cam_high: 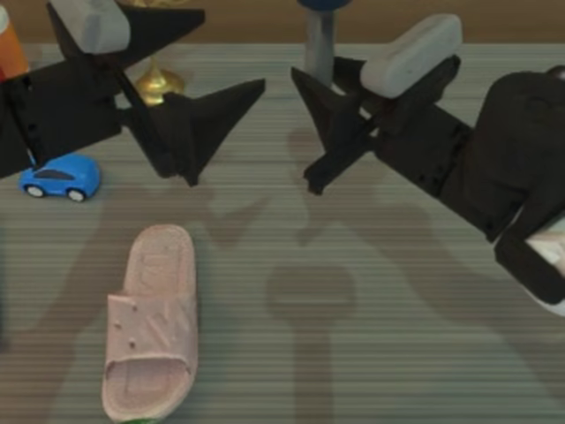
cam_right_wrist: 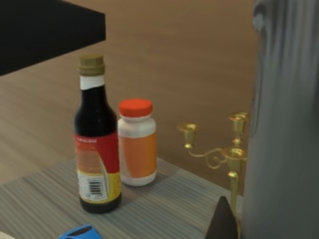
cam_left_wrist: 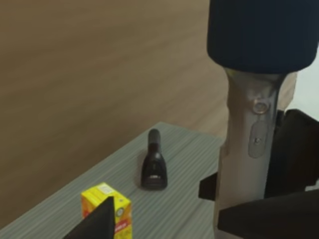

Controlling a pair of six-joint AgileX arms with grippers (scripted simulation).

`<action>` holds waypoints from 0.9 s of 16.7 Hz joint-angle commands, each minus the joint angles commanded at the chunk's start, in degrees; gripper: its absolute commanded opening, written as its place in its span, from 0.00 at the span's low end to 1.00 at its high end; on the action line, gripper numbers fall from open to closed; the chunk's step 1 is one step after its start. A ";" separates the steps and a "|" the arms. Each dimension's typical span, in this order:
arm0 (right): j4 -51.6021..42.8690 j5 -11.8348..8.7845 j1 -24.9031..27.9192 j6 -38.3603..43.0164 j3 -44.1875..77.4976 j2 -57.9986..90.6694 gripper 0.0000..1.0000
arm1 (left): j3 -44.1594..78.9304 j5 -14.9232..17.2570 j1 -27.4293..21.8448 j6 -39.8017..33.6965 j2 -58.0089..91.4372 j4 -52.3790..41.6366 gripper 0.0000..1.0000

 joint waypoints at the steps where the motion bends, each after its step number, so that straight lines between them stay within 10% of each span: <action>1: 0.00 0.00 0.00 0.00 0.00 0.00 0.00 | -0.26 -0.12 0.29 -0.01 -0.20 -0.11 1.00; 15: 0.00 0.00 0.00 0.00 0.00 0.00 0.00 | 15.02 -11.68 -11.98 -0.51 18.77 4.24 1.00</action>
